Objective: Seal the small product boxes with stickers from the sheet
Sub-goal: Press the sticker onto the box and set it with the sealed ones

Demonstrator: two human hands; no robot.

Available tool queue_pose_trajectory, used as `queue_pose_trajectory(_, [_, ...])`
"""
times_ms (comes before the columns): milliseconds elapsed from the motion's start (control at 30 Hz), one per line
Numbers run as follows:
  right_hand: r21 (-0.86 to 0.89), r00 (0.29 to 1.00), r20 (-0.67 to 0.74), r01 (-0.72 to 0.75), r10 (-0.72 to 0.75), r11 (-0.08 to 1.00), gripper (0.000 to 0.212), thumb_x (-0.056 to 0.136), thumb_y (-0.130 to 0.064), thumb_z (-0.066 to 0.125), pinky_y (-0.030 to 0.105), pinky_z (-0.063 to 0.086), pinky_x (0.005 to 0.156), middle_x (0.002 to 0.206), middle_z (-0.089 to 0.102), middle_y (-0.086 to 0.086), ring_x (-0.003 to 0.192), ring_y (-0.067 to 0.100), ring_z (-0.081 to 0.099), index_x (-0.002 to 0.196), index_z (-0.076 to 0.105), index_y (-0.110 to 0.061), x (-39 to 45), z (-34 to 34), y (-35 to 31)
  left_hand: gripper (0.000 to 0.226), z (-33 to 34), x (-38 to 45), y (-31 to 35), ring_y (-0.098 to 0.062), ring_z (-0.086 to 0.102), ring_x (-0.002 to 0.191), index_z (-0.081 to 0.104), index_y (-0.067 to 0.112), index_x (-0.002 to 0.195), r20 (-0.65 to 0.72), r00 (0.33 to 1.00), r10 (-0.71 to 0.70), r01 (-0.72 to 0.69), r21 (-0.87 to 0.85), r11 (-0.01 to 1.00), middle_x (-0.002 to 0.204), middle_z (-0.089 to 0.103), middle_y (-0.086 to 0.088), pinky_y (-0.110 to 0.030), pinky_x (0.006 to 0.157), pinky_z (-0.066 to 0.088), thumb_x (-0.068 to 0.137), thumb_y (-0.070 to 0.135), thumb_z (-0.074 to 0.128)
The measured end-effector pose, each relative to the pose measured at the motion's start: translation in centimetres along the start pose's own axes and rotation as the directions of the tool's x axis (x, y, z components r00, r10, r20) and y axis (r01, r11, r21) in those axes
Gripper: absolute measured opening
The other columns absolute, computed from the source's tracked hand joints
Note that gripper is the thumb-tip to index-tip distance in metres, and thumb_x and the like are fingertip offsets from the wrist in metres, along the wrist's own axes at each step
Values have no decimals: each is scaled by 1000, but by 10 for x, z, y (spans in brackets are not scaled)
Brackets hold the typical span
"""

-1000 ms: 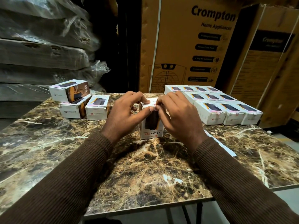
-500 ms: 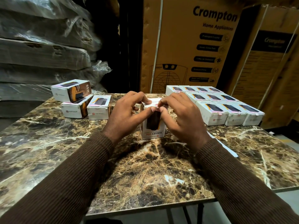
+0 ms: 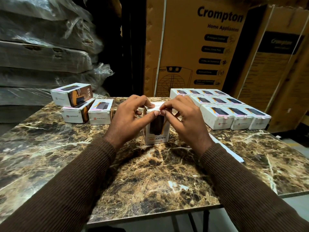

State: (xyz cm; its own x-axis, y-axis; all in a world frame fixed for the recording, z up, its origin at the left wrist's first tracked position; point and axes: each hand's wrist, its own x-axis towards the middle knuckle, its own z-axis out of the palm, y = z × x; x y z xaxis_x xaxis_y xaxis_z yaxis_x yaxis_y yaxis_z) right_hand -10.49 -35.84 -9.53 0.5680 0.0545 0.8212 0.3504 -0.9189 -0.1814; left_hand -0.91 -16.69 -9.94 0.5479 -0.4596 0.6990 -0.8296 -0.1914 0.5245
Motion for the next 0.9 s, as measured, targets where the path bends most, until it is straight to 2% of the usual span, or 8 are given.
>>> queue_pose_trajectory(367, [94,999,-22,-42,44,995,9,98,-21,74,34,49,76,97,64,-6,97,17,57,105,77,-17,1,1,0,32,0,0,0,-11,62,107,69,23,105,4,1000,0,0,-3,1000,110,63,8,-46,83,61,93,53,69])
queue_pose_trajectory(500, [133,999,-20,-38,41,990,13,96,-16,76,31,51,79,98,66,-4,98,17,60,109,79,-15,0,1,3,31,-1,0,0,-12,62,107,69,23,105,8,1000,0,0,-12,1000,110,64,7,-46,82,60,93,52,68])
queue_pose_trajectory(633, [236,999,-10,-48,52,970,19,96,-16,77,32,54,79,101,67,-2,100,14,64,114,79,-14,-1,-1,8,30,-2,-1,1,-12,62,107,69,23,104,8,1000,2,-2,-18,1000,109,64,7,-46,82,60,94,51,69])
queue_pose_trajectory(800, [246,995,-26,-82,91,966,16,95,-18,78,23,48,74,98,64,-3,95,13,62,111,81,-17,0,3,5,30,-2,-1,1,-12,62,107,69,23,105,11,1000,5,-5,-10,1000,110,63,7,-45,83,61,94,50,69])
queue_pose_trajectory(900, [267,994,-30,-95,107,959,14,93,-15,80,22,47,74,96,64,-3,94,15,62,107,82,-17,1,6,6,29,-2,0,0,-11,62,107,69,23,106,9,1000,5,-5,-6,1000,110,63,8,-45,83,60,94,50,69])
